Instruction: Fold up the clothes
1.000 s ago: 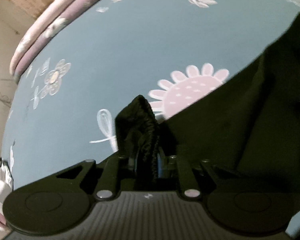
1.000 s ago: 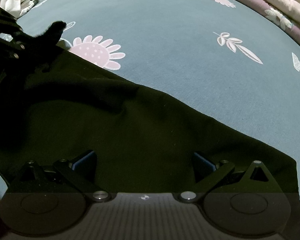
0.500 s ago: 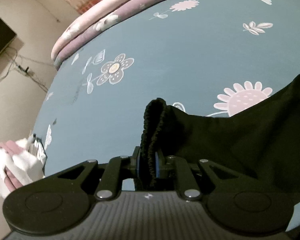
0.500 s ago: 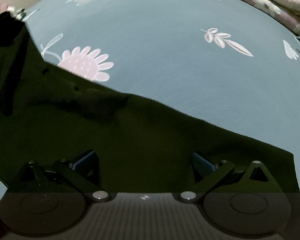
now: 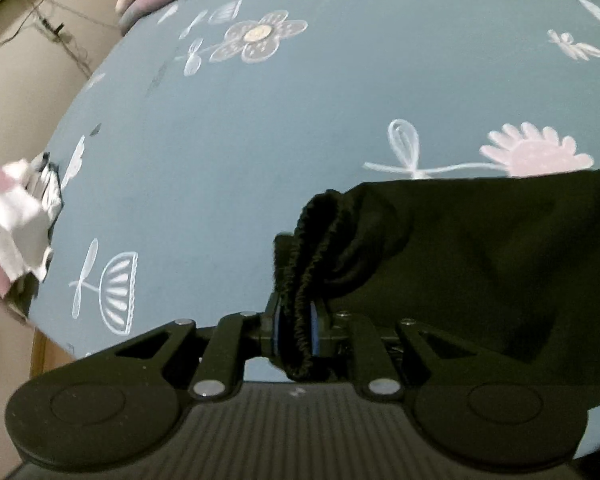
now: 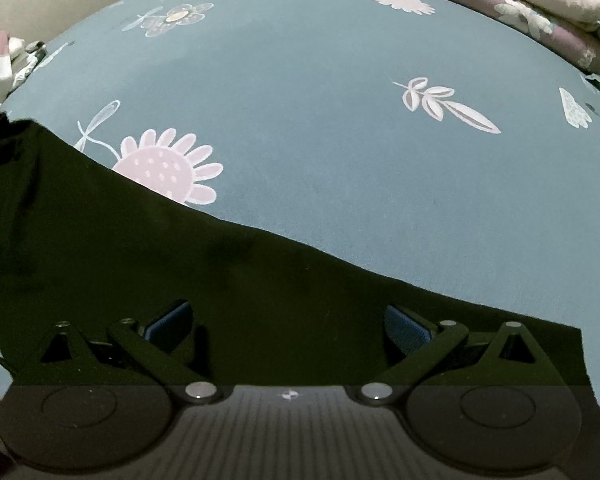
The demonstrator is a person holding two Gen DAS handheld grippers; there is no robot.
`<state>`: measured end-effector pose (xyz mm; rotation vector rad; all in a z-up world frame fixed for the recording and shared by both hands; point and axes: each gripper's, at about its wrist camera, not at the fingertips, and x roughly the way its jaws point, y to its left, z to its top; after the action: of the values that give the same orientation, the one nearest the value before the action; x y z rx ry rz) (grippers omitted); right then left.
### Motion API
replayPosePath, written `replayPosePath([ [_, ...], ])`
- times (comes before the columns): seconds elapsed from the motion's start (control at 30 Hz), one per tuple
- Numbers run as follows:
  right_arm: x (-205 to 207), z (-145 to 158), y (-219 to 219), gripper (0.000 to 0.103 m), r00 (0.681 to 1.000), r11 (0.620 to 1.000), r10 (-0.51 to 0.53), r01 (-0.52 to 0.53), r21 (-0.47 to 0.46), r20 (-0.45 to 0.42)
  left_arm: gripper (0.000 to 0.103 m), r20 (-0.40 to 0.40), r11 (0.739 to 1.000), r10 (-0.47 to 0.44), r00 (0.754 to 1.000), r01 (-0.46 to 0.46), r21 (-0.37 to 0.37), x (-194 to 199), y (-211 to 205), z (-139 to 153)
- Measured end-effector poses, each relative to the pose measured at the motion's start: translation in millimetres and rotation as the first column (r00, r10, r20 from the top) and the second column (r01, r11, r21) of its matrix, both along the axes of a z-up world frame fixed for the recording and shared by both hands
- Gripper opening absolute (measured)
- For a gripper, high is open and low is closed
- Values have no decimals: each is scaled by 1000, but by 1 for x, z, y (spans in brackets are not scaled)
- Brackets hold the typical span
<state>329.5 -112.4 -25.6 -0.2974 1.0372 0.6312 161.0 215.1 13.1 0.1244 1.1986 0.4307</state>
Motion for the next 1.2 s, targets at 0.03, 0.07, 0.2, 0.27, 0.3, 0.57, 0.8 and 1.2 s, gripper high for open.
replayPosePath([
  [0.03,0,0,-1,103,1000,1000,-1,1,2,1,12,12,1000,-1,1000,1,-4,-2,-1,3],
  [0.07,0,1,-1,103,1000,1000,-4,4,6,2,12,24,1000,-3,1000,3,-8,-4,-3,7],
  [0.2,1,-1,1,103,1000,1000,-16,16,18,-7,12,60,1000,-12,998,13,-8,-6,-2,16],
  [0.27,1,-2,3,103,1000,1000,-12,13,18,-13,13,41,999,10,999,-8,-39,-5,5,6],
  [0.3,1,-2,3,103,1000,1000,-9,10,18,-12,13,23,998,25,999,-23,-57,-4,11,-3],
  [0.57,1,-2,4,103,1000,1000,-10,10,5,-11,21,6,977,132,991,-129,-169,0,42,-41],
  [0.8,2,2,6,103,1000,1000,-12,12,21,-9,38,11,984,70,997,-67,-164,-6,34,-27],
  [1.2,2,7,11,103,1000,1000,2,-2,26,4,51,119,992,-37,992,51,-111,29,29,-25],
])
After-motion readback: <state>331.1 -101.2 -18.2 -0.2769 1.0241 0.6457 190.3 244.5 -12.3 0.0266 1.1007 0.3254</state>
